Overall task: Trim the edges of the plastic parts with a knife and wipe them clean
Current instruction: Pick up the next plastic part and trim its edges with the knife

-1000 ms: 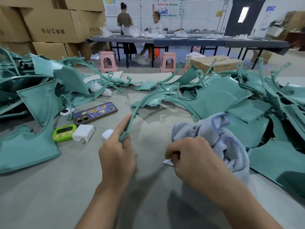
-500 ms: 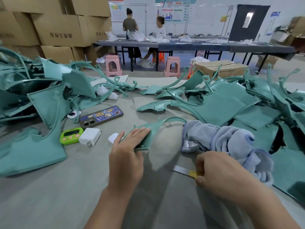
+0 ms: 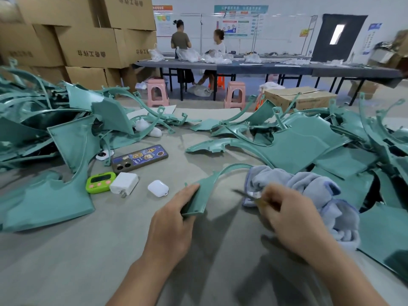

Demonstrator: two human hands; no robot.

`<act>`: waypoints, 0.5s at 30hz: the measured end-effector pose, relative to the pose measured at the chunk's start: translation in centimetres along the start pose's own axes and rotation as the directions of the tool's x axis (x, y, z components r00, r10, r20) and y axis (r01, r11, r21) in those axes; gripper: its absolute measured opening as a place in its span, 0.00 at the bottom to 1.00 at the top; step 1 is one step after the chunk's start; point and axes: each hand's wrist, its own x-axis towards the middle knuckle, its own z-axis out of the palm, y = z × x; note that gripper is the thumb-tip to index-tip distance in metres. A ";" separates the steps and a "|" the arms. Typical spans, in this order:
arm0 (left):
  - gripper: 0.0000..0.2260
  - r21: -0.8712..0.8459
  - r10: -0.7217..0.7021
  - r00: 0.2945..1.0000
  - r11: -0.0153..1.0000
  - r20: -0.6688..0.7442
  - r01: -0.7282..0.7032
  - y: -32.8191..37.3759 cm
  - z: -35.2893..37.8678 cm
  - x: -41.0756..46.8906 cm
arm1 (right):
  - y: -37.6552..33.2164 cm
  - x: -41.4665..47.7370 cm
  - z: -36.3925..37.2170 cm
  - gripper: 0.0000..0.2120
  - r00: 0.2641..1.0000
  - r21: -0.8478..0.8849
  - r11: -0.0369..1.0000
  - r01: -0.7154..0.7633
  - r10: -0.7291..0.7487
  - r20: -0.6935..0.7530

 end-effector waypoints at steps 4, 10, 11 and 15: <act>0.21 0.003 0.033 0.996 0.999 -0.082 -0.032 0.4 -0.1 -0.1 | -1.7 -0.1 0.7 0.11 0.998 0.561 0.827 -0.041 0.002 0.070; 0.28 0.064 0.165 0.973 0.986 -0.163 -0.157 1.1 -0.6 -0.5 | -2.7 -0.9 1.3 0.06 0.970 0.611 0.791 0.009 -0.156 0.188; 0.28 0.072 0.188 0.967 0.981 -0.170 -0.178 1.0 -0.8 -0.5 | -2.8 -1.0 1.5 0.06 0.975 0.590 0.807 0.018 -0.146 0.170; 0.26 0.105 0.288 0.937 0.957 -0.197 -0.272 1.4 -0.9 -0.6 | -2.2 0.4 2.0 0.10 0.986 0.421 0.904 -0.075 0.129 -0.102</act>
